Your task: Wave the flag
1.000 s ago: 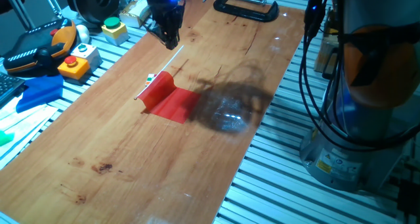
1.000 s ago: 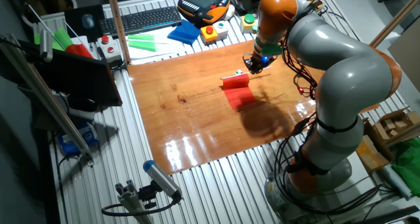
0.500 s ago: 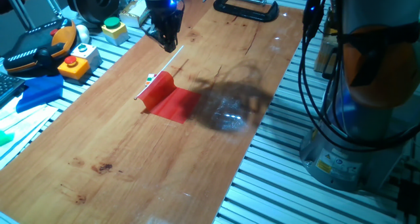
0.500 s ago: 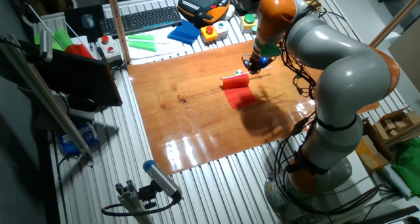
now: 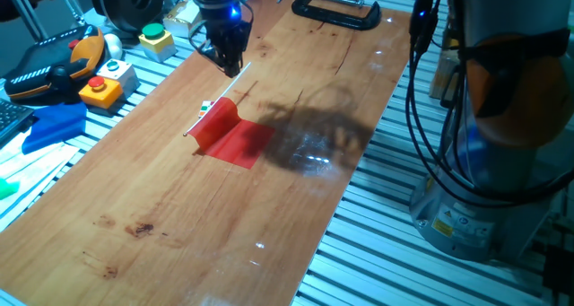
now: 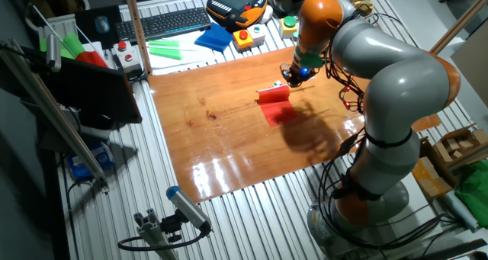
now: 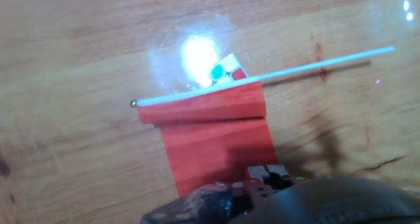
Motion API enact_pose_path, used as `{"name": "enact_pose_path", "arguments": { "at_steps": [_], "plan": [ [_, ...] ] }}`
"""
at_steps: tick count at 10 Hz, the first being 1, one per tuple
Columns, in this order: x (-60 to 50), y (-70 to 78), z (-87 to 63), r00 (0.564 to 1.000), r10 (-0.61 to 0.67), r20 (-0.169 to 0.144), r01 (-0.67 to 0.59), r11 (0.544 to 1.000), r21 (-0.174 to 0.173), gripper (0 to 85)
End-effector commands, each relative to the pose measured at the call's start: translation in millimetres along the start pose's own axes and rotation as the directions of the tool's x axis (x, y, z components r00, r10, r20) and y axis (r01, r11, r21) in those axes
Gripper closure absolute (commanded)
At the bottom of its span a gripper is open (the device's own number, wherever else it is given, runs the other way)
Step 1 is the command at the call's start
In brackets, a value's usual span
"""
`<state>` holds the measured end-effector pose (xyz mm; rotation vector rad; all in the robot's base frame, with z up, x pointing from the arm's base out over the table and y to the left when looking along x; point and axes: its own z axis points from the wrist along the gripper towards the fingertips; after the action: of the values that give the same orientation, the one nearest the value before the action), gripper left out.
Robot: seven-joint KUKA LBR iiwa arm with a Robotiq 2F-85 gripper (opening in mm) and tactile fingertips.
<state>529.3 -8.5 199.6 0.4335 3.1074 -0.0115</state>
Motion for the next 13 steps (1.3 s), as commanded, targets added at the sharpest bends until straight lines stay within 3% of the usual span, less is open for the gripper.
{"name": "enact_pose_path", "arguments": {
  "at_steps": [1, 3, 6, 8, 11, 13],
  "plan": [
    [-1.9, -0.9, -1.0, 1.000, 0.009, 0.007, -0.009, 1.000, 0.022, 84.3],
    [-8.1, -5.0, 0.5, 1.000, -0.005, -0.007, 0.005, 1.000, -0.003, 84.3],
    [-11.2, -4.0, 2.6, 1.000, 0.011, 0.010, -0.011, 1.000, -0.006, 84.3],
    [-16.6, -6.1, -0.2, 0.997, 0.083, -0.002, -0.083, 0.996, -0.024, 84.3],
    [-28.6, -13.6, 9.4, 0.967, 0.256, -0.018, -0.256, 0.966, -0.034, 84.3],
    [-32.4, -18.1, 11.3, 0.942, 0.335, -0.013, -0.335, 0.942, -0.027, 84.3]
  ]
}}
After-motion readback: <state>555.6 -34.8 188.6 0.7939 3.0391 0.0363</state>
